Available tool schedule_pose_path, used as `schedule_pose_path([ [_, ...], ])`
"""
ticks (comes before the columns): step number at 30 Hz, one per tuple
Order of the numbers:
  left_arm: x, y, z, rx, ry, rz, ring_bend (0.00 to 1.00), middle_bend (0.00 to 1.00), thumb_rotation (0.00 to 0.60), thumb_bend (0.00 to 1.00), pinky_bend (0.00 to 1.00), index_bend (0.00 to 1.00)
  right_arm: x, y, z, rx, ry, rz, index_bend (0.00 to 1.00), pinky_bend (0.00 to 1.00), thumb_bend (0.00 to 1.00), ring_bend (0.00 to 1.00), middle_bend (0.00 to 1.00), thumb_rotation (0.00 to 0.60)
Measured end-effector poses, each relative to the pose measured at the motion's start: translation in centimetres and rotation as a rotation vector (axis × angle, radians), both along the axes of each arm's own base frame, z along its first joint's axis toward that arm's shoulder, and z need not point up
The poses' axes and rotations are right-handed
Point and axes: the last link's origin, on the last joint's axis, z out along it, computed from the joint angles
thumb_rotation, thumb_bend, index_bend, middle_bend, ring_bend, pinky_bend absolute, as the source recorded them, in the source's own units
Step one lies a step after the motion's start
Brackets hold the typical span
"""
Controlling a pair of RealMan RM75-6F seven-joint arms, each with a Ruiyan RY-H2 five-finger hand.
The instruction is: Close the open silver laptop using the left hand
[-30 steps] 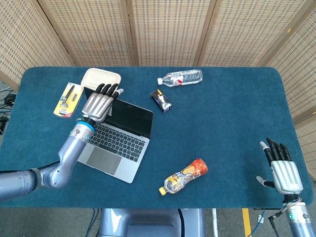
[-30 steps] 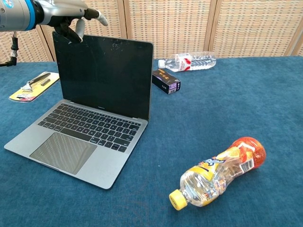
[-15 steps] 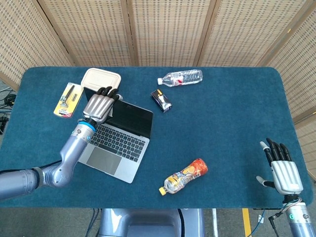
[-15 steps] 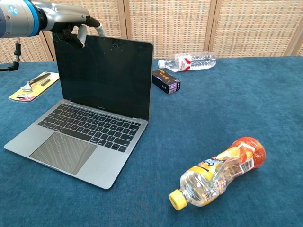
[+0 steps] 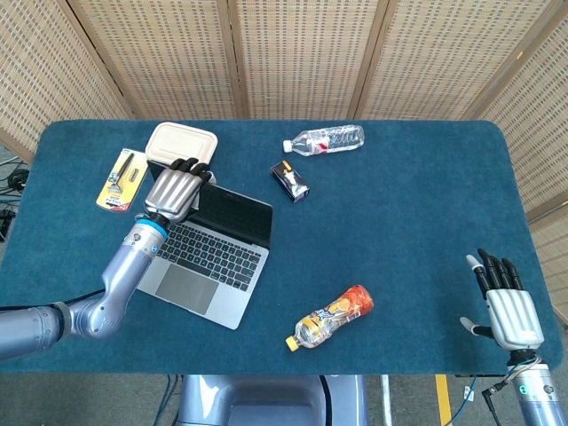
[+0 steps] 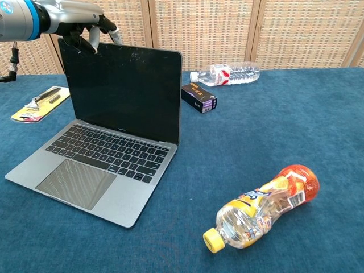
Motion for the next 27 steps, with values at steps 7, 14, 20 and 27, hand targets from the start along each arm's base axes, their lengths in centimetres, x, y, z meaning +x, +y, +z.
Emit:
schedule_pose_path([
  [7,0.1,-0.5,0.5,-0.01,0.01,-0.005,0.14,0.23,0.6,1.0,0.16,0.34,-0.1,0.0,0.0,0.003,-0.001,-0.006,0.0,0.0,0.05,0.0,0.0,0.6],
  [14,-0.1,-1.1,1.0,-0.017,0.013,0.0,0.16,0.26,0.6,1.0,0.19,0.36,-0.1,0.0,0.1,0.0,-0.001,-0.005,0.0,0.0,0.05,0.0,0.0,0.6],
  [20,-0.5,-1.3,1.4,-0.022,0.001,0.017,0.17,0.27,0.6,1.0,0.2,0.37,-0.1,0.0,-0.1,0.008,0.002,-0.006,0.0,0.0,0.05,0.0,0.0,0.6],
  [27,-0.4,-1.7,1.9,-0.036,-0.019,0.015,0.17,0.27,0.6,1.0,0.21,0.37,-0.2,-0.1,-0.2,0.012,0.004,-0.012,0.0,0.0,0.05,0.0,0.0,0.6],
])
